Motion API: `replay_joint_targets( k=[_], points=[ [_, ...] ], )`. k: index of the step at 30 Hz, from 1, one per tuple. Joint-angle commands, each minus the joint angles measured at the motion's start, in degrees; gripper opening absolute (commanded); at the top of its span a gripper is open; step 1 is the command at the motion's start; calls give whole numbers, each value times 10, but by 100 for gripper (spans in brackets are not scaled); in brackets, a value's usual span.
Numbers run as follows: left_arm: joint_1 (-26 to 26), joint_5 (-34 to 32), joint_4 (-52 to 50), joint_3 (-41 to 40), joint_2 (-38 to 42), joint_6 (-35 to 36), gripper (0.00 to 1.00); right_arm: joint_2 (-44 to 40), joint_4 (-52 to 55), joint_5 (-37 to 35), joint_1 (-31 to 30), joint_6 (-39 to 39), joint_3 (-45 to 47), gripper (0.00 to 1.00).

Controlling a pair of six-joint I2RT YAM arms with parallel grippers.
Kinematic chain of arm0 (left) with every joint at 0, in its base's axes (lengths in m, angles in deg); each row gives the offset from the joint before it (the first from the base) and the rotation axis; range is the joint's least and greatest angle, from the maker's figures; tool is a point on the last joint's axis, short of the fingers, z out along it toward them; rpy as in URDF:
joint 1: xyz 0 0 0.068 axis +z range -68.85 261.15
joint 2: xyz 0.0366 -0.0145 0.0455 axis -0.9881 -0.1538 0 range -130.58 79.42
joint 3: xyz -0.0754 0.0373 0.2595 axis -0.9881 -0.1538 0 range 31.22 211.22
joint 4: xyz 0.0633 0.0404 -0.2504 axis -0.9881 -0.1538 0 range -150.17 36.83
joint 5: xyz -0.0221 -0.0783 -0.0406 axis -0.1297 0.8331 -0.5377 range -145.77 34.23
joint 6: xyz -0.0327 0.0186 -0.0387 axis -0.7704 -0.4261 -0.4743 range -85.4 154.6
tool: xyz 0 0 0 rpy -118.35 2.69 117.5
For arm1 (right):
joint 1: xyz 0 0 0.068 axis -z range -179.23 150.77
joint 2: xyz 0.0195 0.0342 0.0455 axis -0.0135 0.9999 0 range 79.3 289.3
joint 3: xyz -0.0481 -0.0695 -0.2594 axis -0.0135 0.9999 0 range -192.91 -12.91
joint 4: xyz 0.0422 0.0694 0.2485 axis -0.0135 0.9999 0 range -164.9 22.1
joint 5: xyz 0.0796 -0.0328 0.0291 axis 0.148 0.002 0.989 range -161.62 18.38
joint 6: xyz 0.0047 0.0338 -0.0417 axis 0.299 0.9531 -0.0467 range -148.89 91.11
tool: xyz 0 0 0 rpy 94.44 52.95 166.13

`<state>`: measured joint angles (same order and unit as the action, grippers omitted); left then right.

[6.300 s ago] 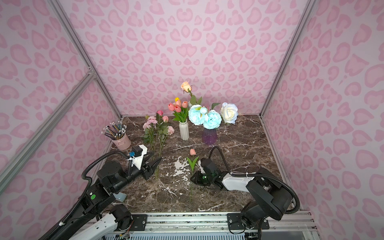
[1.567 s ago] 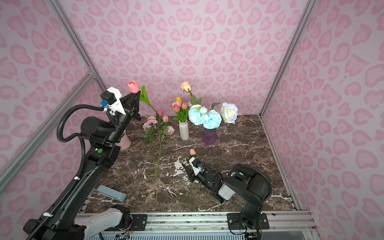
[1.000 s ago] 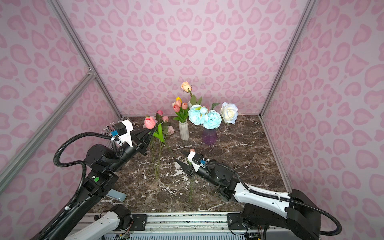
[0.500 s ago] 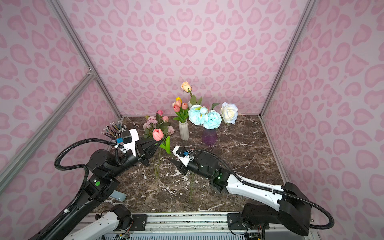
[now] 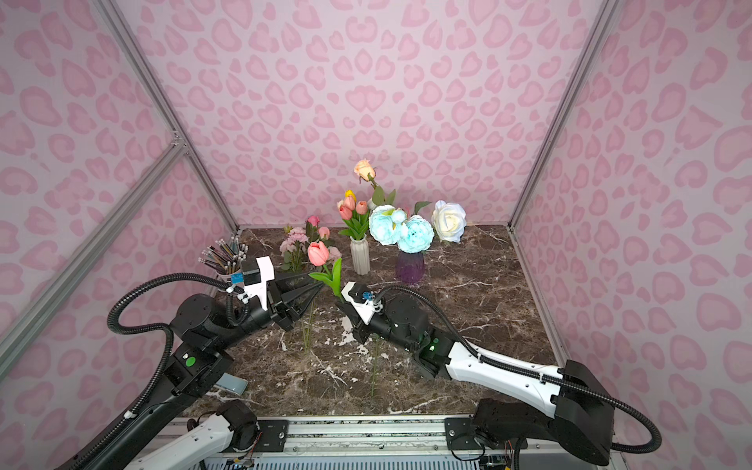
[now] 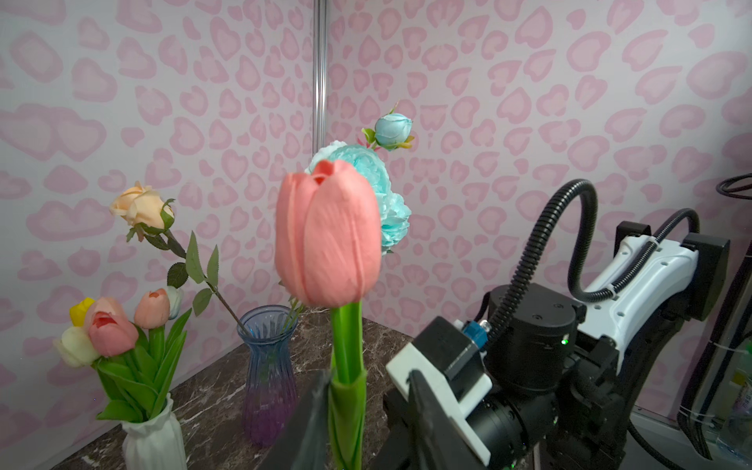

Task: Pick out pink flowers from the vase
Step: Place the flower at the center of the board.

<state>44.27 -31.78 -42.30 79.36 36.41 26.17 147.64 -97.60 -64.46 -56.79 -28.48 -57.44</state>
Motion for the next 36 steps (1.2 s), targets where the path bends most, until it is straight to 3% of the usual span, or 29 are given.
replay_joint_targets(
  k=[1, 8, 13, 20, 26, 36],
  points=[
    [0, -18, -57, -2, 4, 20, 45, -19, 78, -52, 0, 70, -5, 0],
    [0, -117, -149, -34, 2, 68, 49, -30, 249, -49, 4, 174, -9, 0],
    [0, -166, -142, -64, 15, 71, 50, 9, 341, -43, 7, 319, -13, 0],
    [-1, -170, -143, -67, 32, 70, 50, 28, 338, -1, 20, 454, 41, 0],
    [-7, -172, -148, -69, 42, 73, 50, 30, 308, 20, 77, 488, 98, 0],
    [-14, -170, -146, -69, 45, 77, 50, 90, 284, 27, 106, 493, 117, 0]
  ],
)
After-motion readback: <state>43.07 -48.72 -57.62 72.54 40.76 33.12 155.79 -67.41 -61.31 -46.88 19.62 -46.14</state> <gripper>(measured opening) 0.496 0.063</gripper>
